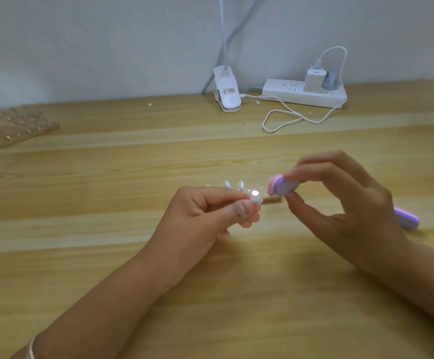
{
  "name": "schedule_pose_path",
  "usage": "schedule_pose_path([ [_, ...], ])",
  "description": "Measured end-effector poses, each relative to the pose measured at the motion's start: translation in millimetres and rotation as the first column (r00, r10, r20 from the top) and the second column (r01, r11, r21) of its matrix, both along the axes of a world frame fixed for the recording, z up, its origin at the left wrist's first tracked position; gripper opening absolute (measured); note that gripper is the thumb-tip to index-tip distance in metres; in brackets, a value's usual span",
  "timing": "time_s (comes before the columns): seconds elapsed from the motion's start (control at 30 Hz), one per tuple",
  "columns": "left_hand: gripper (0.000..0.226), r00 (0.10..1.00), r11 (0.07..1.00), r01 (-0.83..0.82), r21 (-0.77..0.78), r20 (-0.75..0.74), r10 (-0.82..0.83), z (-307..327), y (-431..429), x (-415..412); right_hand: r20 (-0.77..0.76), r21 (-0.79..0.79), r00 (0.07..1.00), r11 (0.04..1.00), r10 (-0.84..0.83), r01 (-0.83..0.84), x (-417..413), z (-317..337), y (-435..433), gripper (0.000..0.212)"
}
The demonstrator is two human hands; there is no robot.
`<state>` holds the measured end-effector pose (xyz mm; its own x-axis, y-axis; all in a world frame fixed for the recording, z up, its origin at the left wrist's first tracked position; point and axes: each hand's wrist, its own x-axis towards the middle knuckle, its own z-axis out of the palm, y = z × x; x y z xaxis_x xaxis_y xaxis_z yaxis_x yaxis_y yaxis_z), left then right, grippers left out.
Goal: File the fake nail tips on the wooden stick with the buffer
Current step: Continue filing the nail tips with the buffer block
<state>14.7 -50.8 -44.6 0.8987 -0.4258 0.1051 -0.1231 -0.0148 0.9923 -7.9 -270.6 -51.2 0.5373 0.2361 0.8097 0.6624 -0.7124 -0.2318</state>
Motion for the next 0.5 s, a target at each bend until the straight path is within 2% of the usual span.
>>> schedule_pose_path([
  [0.1,0.014,0.999,0.999,0.037,0.008,-0.001,-0.037,-0.5,-1.4,-0.5,0.028,-0.065,0.995,0.993,0.100,-0.098,-8.8,-3.7,12.4,0.013],
  [0.17,0.013,0.998,0.998,0.065,0.003,0.006,-0.065,-0.2,-1.3,-0.8,0.038,-0.127,0.993,0.987,0.108,-0.102,-7.9,-5.5,11.9,0.013],
  [0.27,0.016,0.998,0.998,0.056,-0.018,-0.014,-0.056,0.2,0.7,1.4,0.014,-0.063,1.000,0.998,-0.002,0.003,1.1,0.2,-1.0,0.017],
  [0.33,0.017,0.997,0.998,0.068,-0.014,-0.020,-0.068,0.6,-0.2,1.7,0.001,-0.015,1.000,1.000,0.014,-0.014,-1.1,2.4,0.5,0.017],
  [0.43,0.018,0.993,0.993,0.119,-0.019,-0.010,-0.119,0.8,-2.4,0.0,-0.001,-0.095,0.991,0.987,0.133,-0.132,-9.8,-3.6,13.8,0.015],
  [0.5,0.018,0.990,0.990,0.138,-0.017,-0.013,-0.138,2.2,-2.4,-0.8,-0.007,-0.132,0.993,0.985,0.114,-0.114,-6.2,-3.1,8.4,0.017],
])
